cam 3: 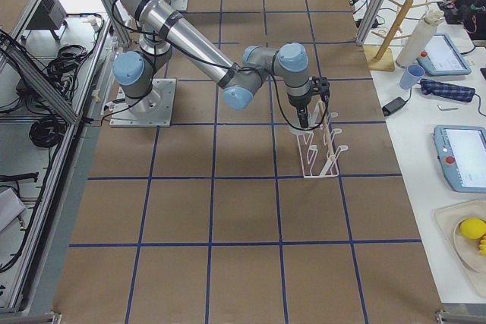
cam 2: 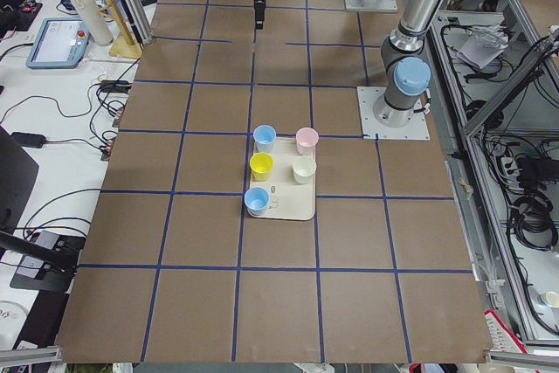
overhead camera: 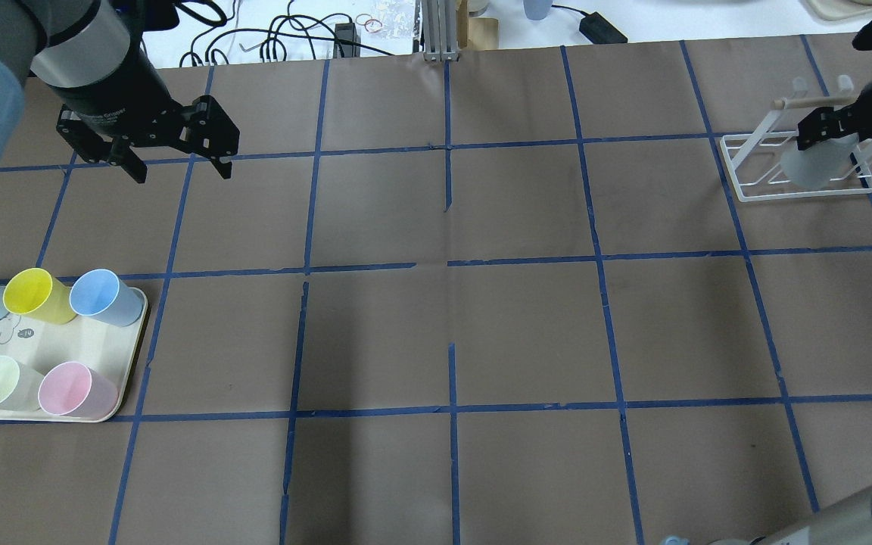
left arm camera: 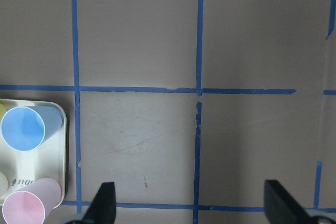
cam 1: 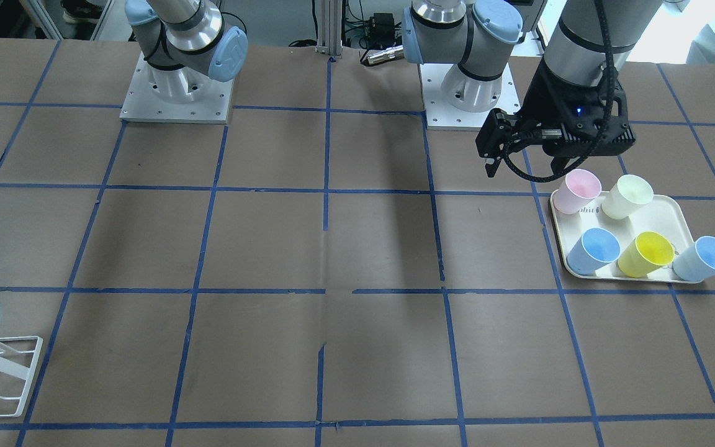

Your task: Transfer IKEA cup to right arm and place on rack

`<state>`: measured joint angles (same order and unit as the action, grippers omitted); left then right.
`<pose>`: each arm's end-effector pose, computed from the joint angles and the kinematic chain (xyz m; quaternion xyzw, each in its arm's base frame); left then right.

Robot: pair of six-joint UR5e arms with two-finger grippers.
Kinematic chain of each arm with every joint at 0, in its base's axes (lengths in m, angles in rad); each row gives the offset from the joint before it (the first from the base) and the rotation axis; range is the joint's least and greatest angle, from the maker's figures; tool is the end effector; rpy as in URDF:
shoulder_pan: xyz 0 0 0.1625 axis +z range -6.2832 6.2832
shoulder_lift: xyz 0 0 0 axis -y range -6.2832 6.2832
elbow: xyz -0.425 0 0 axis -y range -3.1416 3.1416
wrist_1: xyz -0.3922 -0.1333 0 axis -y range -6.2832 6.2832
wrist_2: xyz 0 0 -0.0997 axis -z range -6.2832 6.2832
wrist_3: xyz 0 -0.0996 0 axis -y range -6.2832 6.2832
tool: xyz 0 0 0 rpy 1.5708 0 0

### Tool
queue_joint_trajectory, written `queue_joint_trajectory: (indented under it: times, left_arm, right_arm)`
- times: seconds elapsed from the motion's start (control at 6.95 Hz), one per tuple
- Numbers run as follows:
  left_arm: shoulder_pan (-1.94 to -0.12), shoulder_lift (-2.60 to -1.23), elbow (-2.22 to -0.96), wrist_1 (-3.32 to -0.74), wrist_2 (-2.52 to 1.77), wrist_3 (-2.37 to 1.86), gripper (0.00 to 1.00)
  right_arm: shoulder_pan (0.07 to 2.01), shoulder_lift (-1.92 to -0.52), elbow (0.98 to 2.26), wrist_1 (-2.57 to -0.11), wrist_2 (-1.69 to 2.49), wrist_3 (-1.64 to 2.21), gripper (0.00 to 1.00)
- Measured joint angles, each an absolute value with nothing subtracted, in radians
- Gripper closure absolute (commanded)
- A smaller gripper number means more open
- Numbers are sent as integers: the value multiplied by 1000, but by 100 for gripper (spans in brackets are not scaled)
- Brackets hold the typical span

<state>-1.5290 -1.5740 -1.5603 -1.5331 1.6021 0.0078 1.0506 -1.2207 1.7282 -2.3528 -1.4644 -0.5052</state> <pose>-0.1093 -0.5026 0.4954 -0.0173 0.9995 -0.0221 0.0162 -0.1790 -0.6020 0.3028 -0.0001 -0.9892 0.1449 0.0211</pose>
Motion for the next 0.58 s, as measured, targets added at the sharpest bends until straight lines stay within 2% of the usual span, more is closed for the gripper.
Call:
queue_joint_trajectory:
  times: [0.14,0.29,0.43,0.58]
  left_arm:
    - [-1530,-1575,-1556,-1537,1600,3,0]
    - [-1533,-1576,-1556,-1542,1593,-3,0]
    - [-1539,-1575,-1556,-1552,1584,-9,0]
    - [-1546,-1574,-1556,-1562,1581,-13,0]
  right_arm:
    - [1052,-1219,1729,-2352,-1466,-503,41]
    - [1053,-1218,1728,-2351,-1462,-505,8]
    - [1053,-1216,1727,-2353,-1457,-510,0]
    - [1054,-1215,1726,-2356,-1454,-513,0]
